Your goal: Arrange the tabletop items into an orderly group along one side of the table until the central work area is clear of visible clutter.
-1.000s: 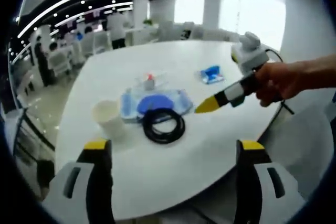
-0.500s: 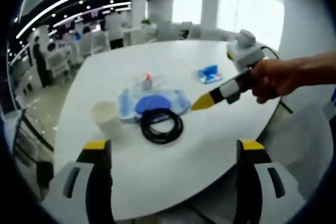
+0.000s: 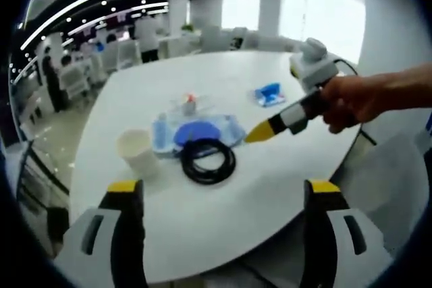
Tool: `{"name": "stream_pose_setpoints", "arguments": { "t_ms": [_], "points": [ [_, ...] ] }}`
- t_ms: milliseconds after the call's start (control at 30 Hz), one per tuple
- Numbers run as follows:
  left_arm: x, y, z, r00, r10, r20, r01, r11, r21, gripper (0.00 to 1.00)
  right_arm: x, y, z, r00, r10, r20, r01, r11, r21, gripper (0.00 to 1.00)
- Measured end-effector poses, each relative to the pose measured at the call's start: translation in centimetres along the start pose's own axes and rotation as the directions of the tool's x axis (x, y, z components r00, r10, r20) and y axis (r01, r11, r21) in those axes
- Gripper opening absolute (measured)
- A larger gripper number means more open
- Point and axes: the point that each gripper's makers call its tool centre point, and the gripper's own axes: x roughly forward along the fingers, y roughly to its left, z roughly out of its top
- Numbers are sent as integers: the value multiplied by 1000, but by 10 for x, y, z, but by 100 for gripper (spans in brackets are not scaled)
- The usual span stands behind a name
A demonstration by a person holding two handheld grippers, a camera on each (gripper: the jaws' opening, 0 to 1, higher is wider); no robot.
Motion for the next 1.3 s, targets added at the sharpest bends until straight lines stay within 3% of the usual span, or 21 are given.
{"name": "stream_pose_setpoints", "arguments": {
  "t_ms": [633, 967, 1300],
  "points": [
    [0, 0, -2, 1000, 0, -11, 0, 1000, 3, 95, 5, -4, -8, 999, -19, -29, 19, 1000, 0, 49],
    [0, 0, -2, 1000, 2, -7, -2, 1000, 2, 95, 15, -6, -16, 995, -72, -75, 65, 994, -86, 49],
    [1, 0, -3, 1000, -3, -15, 3, 1000, 3, 95, 33, 2, -13, 994, -78, -80, 72, 994, -85, 48]
  ]
}}
